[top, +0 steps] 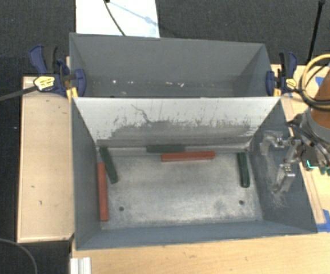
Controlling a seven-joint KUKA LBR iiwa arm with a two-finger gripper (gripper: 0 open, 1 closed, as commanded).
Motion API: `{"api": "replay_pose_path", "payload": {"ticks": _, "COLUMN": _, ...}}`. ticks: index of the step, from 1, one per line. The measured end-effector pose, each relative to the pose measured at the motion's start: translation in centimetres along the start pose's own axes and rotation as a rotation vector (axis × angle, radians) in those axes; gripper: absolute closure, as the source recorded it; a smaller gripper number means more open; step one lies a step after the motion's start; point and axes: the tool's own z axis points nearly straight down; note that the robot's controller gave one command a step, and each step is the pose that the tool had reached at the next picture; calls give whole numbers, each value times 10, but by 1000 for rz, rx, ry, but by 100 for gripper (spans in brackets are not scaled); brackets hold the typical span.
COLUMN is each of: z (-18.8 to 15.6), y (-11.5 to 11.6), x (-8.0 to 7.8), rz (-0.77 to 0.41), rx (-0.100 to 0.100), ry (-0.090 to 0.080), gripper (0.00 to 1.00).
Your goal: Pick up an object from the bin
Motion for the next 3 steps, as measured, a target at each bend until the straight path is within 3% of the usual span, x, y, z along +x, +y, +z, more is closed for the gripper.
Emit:
{"api": "replay_pose_path", "payload": {"ticks": 1, "z": 95, "y": -19, "x": -43, "rz": 46, "rx": -1, "ry": -1, "gripper": 0}}
{"api": "replay_pose_path", "payload": {"ticks": 2, "z": 170, "y": -7, "x": -79, "rz": 143, "rx": -2, "ry": -4, "gripper": 0}}
{"api": "replay_pose_path", "payload": {"ticks": 3, "z": 150, "y": 109, "x": -81, "rz": 1, "rx": -3, "ry": -7, "gripper": 0}}
